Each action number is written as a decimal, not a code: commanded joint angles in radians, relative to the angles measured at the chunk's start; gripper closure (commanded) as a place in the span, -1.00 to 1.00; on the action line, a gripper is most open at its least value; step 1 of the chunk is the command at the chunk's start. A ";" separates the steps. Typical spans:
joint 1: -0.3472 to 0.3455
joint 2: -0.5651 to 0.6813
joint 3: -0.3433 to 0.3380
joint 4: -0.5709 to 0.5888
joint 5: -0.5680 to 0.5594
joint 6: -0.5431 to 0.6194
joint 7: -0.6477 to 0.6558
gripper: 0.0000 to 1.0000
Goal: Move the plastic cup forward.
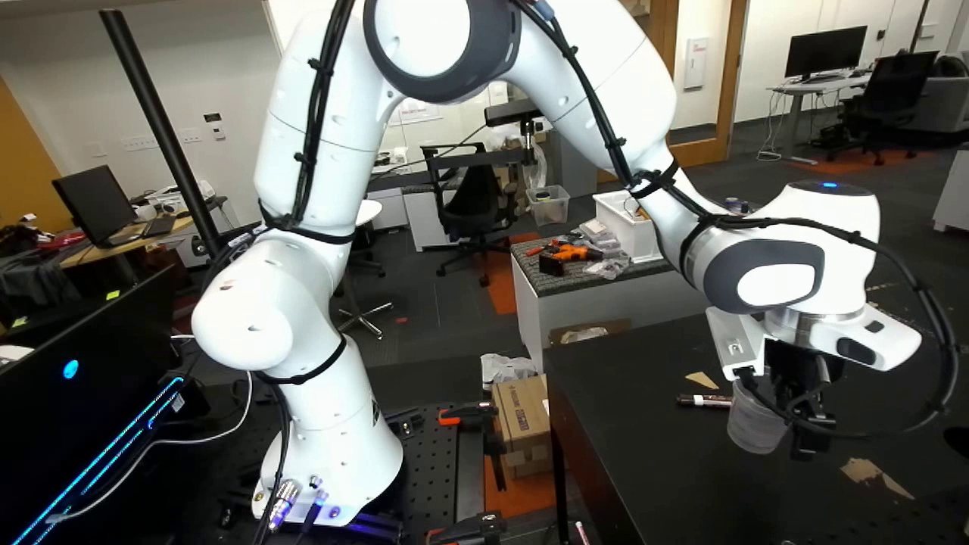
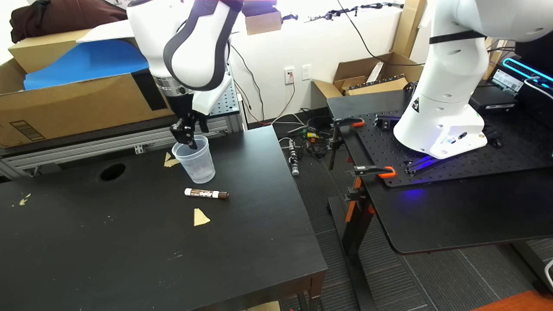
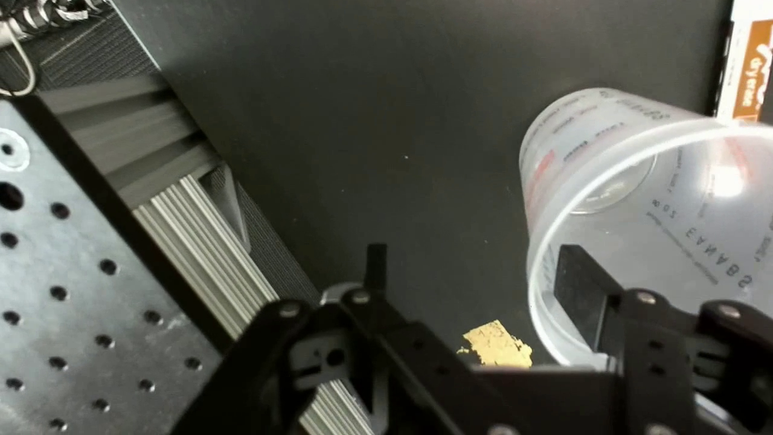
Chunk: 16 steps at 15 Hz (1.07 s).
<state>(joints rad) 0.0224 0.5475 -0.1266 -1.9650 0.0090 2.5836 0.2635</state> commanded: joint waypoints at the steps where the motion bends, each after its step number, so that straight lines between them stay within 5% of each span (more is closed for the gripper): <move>1: 0.026 0.016 -0.024 0.029 -0.030 -0.007 0.042 0.15; 7: 0.038 0.017 -0.028 0.036 -0.034 -0.009 0.044 1.00; 16: 0.052 -0.073 -0.025 0.004 -0.034 -0.020 0.039 0.97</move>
<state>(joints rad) 0.0556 0.5468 -0.1368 -1.9240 0.0047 2.5835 0.2645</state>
